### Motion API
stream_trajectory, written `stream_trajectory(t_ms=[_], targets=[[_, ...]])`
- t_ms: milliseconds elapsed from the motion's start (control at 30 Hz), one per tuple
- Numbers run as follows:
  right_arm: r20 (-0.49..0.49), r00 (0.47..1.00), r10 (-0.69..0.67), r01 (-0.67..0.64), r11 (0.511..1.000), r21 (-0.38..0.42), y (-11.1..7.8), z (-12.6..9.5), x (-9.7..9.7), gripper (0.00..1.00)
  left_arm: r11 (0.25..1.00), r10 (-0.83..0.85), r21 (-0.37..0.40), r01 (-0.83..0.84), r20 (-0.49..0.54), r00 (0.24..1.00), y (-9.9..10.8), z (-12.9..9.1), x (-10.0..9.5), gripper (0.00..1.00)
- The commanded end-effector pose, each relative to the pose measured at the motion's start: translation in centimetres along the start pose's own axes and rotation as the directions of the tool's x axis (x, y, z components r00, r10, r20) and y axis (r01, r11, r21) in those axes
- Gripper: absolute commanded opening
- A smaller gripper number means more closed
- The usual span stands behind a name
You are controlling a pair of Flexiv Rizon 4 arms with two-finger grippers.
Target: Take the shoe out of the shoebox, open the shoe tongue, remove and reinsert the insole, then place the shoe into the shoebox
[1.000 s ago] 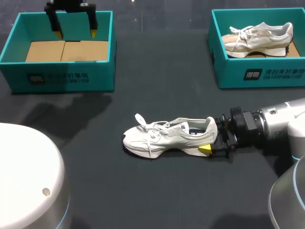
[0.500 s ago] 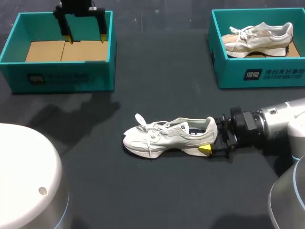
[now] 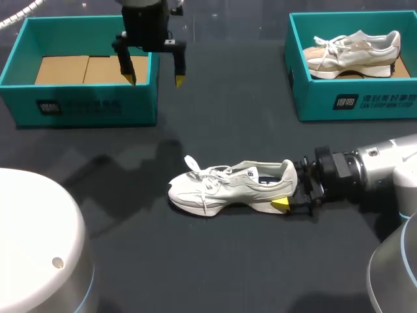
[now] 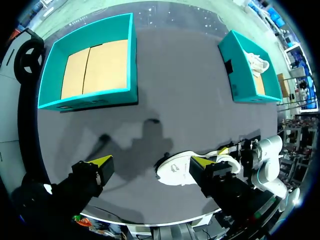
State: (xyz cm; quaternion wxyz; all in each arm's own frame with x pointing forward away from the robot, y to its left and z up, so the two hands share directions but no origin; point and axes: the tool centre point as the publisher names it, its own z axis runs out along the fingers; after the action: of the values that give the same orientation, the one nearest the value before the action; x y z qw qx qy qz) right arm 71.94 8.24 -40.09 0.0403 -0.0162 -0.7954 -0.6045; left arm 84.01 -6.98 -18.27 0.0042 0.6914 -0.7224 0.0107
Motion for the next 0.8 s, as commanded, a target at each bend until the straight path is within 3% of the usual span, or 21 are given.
stream_trajectory(t_ms=[33, 200, 333, 500, 800], targets=[[0.0, 1.0, 0.0, 0.0, 1.0, 0.002, 0.0, 0.0, 0.0, 0.0, 1.0, 0.0, -0.001, 0.0, -0.002, 1.0, -0.1, 0.0, -0.1, 1.0], [0.0, 1.0, 0.0, 0.0, 1.0, 0.002, 0.0, 0.0, 0.0, 0.0, 1.0, 0.0, -0.001, 0.0, -0.002, 1.0, -0.1, 0.0, -0.1, 1.0], [0.0, 1.0, 0.0, 0.0, 1.0, 0.002, 0.0, 0.0, 0.0, 0.0, 0.995, 0.068, 0.067, -0.067, 0.002, 0.998, 3.3, -0.2, 3.0, 1.0], [0.0, 1.0, 0.0, 0.0, 1.0, 0.002, 0.0, 0.0, 0.0, 0.0, 0.987, 0.136, 0.085, -0.136, 0.012, 0.991, 6.1, -0.3, 7.4, 1.0], [0.0, 1.0, 0.0, 0.0, 1.0, 0.002, 0.0, 0.0, 0.0, 0.0, 0.978, 0.193, 0.075, -0.196, 0.041, 0.98, 9.0, 2.0, 13.3, 1.0]])
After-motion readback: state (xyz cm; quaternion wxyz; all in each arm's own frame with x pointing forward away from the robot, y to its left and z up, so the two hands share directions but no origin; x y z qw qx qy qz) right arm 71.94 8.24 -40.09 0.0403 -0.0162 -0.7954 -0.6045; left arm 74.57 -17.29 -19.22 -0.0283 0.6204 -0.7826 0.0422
